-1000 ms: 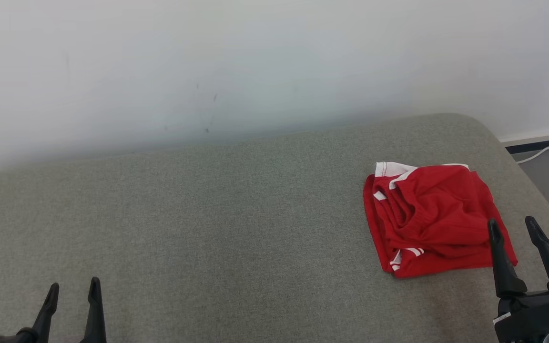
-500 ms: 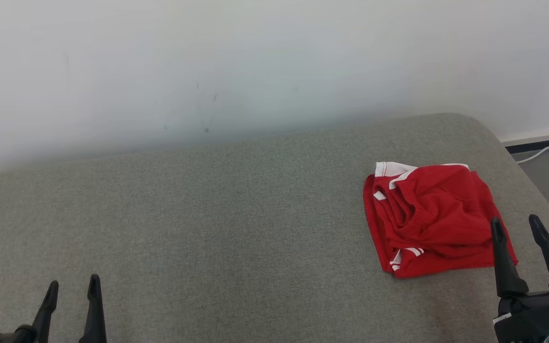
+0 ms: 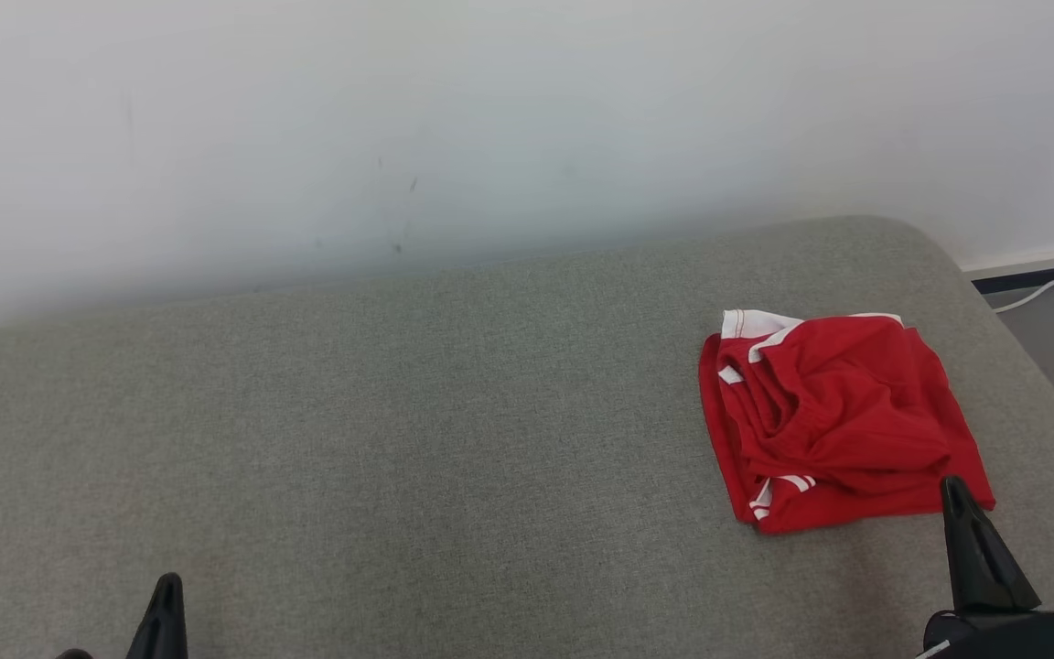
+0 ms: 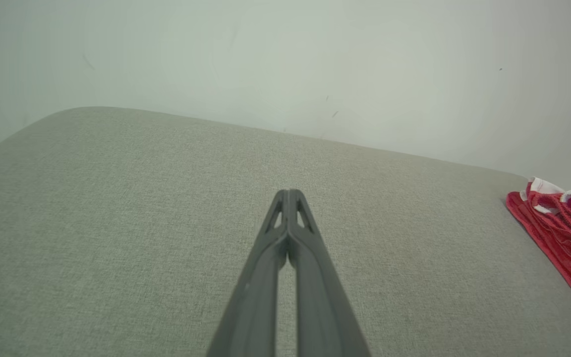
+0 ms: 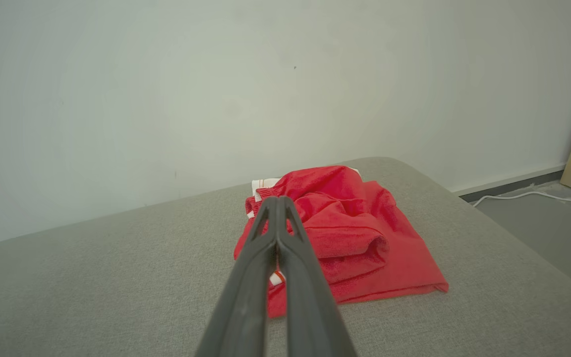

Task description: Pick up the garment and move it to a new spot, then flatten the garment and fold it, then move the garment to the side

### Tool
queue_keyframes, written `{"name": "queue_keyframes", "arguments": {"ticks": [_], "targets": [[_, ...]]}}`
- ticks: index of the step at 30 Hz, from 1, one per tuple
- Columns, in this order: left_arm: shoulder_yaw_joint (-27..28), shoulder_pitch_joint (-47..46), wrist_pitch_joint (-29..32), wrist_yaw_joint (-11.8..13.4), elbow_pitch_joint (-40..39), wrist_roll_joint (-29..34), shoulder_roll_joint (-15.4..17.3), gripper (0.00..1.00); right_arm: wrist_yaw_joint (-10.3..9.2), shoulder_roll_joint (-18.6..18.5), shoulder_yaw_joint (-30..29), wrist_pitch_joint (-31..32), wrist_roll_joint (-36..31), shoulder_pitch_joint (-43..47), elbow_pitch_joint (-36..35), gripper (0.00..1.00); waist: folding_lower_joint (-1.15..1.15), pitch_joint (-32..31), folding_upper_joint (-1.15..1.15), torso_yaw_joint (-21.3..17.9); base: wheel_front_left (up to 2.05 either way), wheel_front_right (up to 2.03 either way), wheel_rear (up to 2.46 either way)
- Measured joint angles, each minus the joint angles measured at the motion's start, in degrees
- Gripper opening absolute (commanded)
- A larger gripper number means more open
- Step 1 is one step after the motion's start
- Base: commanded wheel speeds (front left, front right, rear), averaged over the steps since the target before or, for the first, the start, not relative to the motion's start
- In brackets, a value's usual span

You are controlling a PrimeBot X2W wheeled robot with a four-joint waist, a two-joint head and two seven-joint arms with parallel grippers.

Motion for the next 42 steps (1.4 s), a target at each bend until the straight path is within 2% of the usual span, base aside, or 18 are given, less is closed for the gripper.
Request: {"name": "queue_keyframes", "arguments": {"ticks": [12, 42], "targets": [[1.5, -0.7, 1.5, -1.5, 1.8, -8.5, -0.9, 0.00, 1.13, 2.1, -2.0, 2.6, 6.5, -0.8, 1.7, 0.00, 0.01, 0.3, 0.00, 0.3, 0.00, 0.00, 0.00], [5.5, -5.5, 5.1, -5.8, 7.6, -32.7, -3.4, 0.00, 5.56, 7.7, -7.1, 9.5, 25.4, -4.9, 7.5, 0.00, 0.01, 1.1, 0.00, 1.0, 0.00, 0.00, 0.00]]}}
